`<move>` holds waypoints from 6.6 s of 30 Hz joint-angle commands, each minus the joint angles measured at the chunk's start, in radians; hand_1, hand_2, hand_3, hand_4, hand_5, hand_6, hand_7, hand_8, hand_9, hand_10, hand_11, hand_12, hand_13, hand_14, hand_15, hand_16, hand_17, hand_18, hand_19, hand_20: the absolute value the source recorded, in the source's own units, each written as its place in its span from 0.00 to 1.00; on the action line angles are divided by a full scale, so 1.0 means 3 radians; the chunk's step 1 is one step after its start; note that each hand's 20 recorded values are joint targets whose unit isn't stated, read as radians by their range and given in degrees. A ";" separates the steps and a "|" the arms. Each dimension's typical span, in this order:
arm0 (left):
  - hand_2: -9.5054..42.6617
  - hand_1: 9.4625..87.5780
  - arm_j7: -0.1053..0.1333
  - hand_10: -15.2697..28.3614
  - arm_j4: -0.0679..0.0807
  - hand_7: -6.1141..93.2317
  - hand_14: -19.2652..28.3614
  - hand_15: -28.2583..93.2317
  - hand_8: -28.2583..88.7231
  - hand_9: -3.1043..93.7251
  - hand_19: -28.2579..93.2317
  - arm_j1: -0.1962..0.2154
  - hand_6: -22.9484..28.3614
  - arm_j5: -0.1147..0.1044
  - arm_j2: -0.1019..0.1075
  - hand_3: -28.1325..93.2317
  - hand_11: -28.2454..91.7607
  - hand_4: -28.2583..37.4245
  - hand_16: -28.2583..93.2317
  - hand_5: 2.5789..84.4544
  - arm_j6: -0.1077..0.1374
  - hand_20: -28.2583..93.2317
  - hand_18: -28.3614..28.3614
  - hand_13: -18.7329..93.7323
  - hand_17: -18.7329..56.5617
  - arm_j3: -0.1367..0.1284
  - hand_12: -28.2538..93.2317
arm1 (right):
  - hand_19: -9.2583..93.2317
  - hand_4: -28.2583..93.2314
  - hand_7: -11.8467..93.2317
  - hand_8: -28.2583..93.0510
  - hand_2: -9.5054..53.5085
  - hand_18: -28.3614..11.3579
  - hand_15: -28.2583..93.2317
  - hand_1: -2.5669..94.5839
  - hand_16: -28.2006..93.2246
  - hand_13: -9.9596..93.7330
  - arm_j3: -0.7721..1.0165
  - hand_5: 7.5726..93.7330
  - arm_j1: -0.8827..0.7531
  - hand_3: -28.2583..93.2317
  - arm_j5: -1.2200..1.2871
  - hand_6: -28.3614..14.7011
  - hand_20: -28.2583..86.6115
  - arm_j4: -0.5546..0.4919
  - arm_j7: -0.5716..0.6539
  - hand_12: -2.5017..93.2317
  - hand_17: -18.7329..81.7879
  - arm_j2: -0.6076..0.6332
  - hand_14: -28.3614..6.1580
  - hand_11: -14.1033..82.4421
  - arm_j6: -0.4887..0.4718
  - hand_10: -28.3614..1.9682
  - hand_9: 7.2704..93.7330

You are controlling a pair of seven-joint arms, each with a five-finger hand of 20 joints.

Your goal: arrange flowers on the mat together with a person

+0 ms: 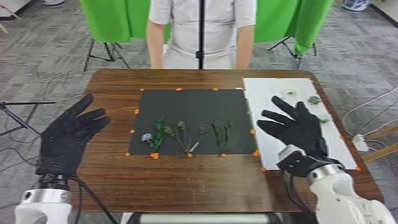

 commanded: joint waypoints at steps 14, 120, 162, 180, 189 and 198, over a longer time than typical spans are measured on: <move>0.32 0.18 0.0009 0.83 0.0017 0.11 0.99 0.66 0.19 0.46 0.74 0.0041 0.61 -0.0016 0.0035 0.85 0.43 0.08 0.19 0.47 0.0072 0.32 1.00 0.45 0.21 0.0060 0.34 | 0.54 0.01 0.24 0.13 0.32 0.21 0.54 0.21 0.34 0.50 0.0046 0.43 -0.0132 0.81 0.0075 0.67 0.43 -0.0017 -0.0050 0.17 0.25 -0.0029 0.29 0.31 -0.0073 0.40 0.51; 0.33 0.18 0.0003 0.84 -0.0008 0.12 0.99 0.67 0.19 0.46 0.74 -0.0030 0.64 -0.0018 0.0094 0.84 0.44 0.10 0.18 0.46 0.0130 0.32 0.99 0.44 0.21 0.0124 0.34 | 0.62 0.02 0.25 0.12 0.24 0.14 0.65 0.25 0.32 0.57 -0.0194 0.39 0.0183 0.82 -0.2376 0.75 0.44 -0.0194 0.1065 0.18 0.29 0.0698 0.32 0.38 0.1418 0.35 0.54; 0.33 0.19 0.0124 0.84 -0.0023 0.13 1.00 0.68 0.19 0.46 0.74 -0.0041 0.65 -0.0092 0.0247 0.84 0.44 0.09 0.18 0.47 0.0250 0.32 0.99 0.45 0.21 0.0193 0.34 | 0.76 0.05 0.21 0.14 0.14 0.01 0.69 0.35 0.31 0.69 -0.1456 0.34 0.1929 0.81 -0.4579 0.65 0.35 0.1461 0.2886 0.18 0.37 0.1576 0.32 0.38 -0.0338 0.29 0.62; 0.33 0.19 0.0163 0.84 -0.0001 0.13 0.99 0.68 0.19 0.46 0.74 -0.0078 0.65 -0.0112 0.0272 0.84 0.44 0.09 0.18 0.48 0.0242 0.32 0.99 0.45 0.21 0.0221 0.34 | 0.73 0.01 0.30 0.16 0.01 0.14 0.60 0.56 0.36 0.77 -0.2065 0.71 0.2229 0.79 -0.4903 0.70 0.36 0.1777 0.2511 0.23 0.41 0.1727 0.55 0.34 -0.0402 0.58 0.79; 0.33 0.19 0.0231 0.84 -0.0011 0.13 0.99 0.68 0.19 0.46 0.74 -0.0032 0.65 -0.0132 0.0283 0.84 0.44 0.09 0.18 0.48 0.0269 0.32 0.99 0.45 0.21 0.0197 0.34 | 0.78 0.00 0.35 0.19 0.00 0.31 0.56 0.65 0.48 0.85 -0.2076 0.84 0.2192 0.76 -0.4966 0.73 0.37 0.1705 0.2492 0.39 0.43 0.1732 0.74 0.26 -0.0151 0.73 0.96; 0.33 0.19 0.0322 0.84 -0.0043 0.13 0.99 0.68 0.19 0.46 0.74 0.0199 0.65 -0.0187 0.0218 0.84 0.44 0.09 0.18 0.48 0.0370 0.32 0.99 0.45 0.21 -0.0014 0.34 | 0.78 0.00 0.35 0.19 0.00 0.32 0.57 0.67 0.49 0.86 -0.2006 0.85 0.2035 0.76 -0.5146 0.70 0.37 0.0950 0.2249 0.40 0.43 0.1585 0.74 0.27 0.0189 0.73 0.96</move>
